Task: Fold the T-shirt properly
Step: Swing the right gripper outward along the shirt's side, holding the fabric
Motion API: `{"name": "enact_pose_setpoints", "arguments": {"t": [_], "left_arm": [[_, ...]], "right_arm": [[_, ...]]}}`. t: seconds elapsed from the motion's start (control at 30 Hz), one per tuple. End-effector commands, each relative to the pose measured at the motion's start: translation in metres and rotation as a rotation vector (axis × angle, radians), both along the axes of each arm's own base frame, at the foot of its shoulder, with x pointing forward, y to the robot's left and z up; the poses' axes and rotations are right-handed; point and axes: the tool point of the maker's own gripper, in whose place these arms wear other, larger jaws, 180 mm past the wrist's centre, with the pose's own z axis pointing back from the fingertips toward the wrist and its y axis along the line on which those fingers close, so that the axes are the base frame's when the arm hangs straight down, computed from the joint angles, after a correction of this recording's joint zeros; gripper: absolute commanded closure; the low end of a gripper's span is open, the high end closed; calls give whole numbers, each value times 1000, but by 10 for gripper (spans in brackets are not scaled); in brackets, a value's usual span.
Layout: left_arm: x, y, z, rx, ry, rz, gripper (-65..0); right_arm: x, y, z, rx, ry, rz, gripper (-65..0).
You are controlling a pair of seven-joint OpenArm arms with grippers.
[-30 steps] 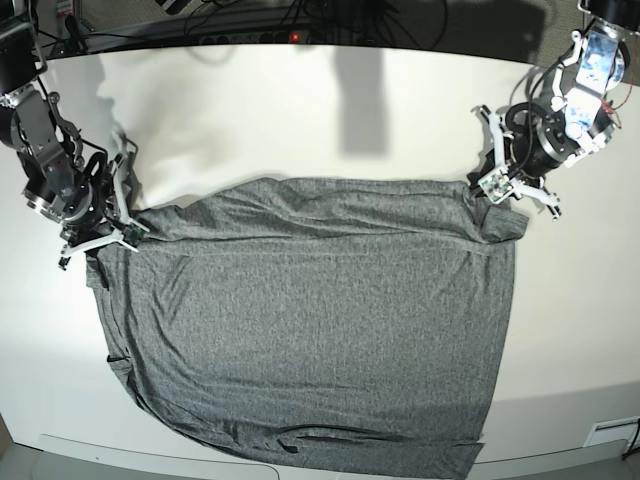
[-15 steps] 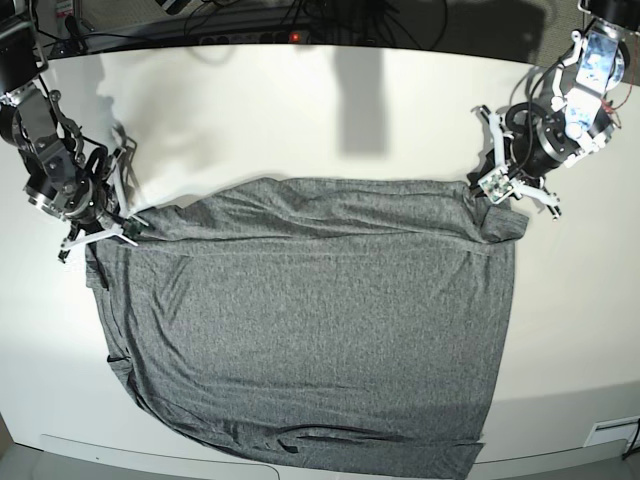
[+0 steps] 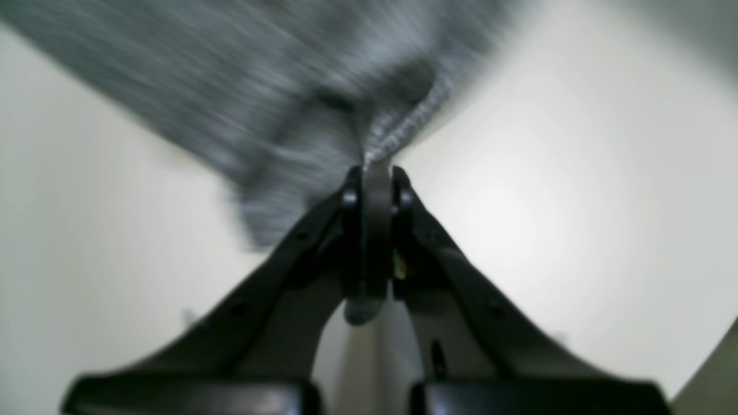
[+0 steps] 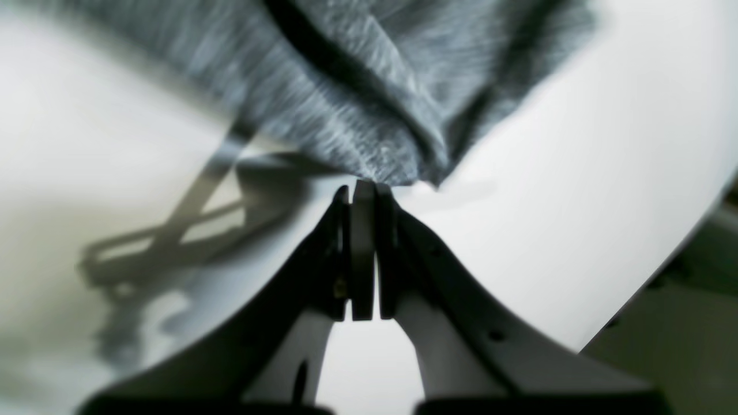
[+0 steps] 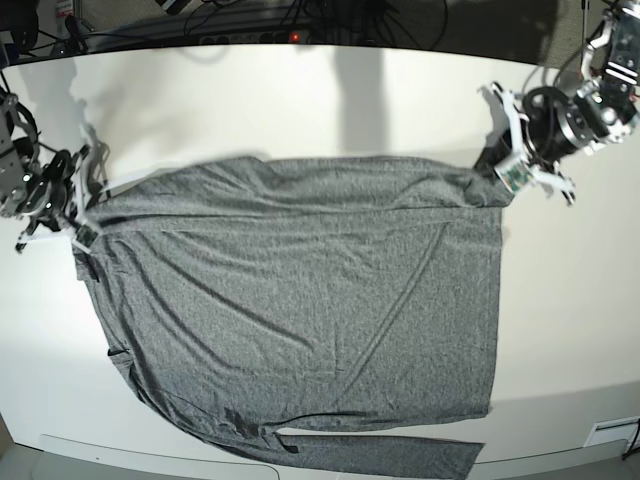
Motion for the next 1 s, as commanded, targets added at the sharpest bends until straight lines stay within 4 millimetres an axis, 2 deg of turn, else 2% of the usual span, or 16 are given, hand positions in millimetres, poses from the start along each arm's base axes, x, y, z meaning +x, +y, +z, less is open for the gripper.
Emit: {"name": "enact_pose_setpoints", "arguments": {"t": [0.0, 0.2, 0.4, 0.5, 0.7, 0.83, 0.97], "left_arm": [[11, 5, 19, -24, -55, 16, 0], [40, 29, 44, -53, -170, 160, 0], [59, 39, 54, -48, -218, 212, 0], [72, 54, 55, -38, -244, 286, 0], [99, 80, 40, -75, -207, 389, 0], [119, 96, 40, -105, -209, 439, 0], [130, 103, 38, -114, -197, 445, 0]], "right_arm": [[13, -4, 17, 10, -51, -7, 0], [27, 8, 22, 67, -109, -35, 0], [56, 30, 26, 120, -172, -52, 0], [68, 27, 25, 140, -185, -90, 0], [92, 11, 25, 172, -200, -194, 0], [104, 6, 22, 198, -200, -247, 0], [110, 4, 17, 208, -188, -281, 0]]}}
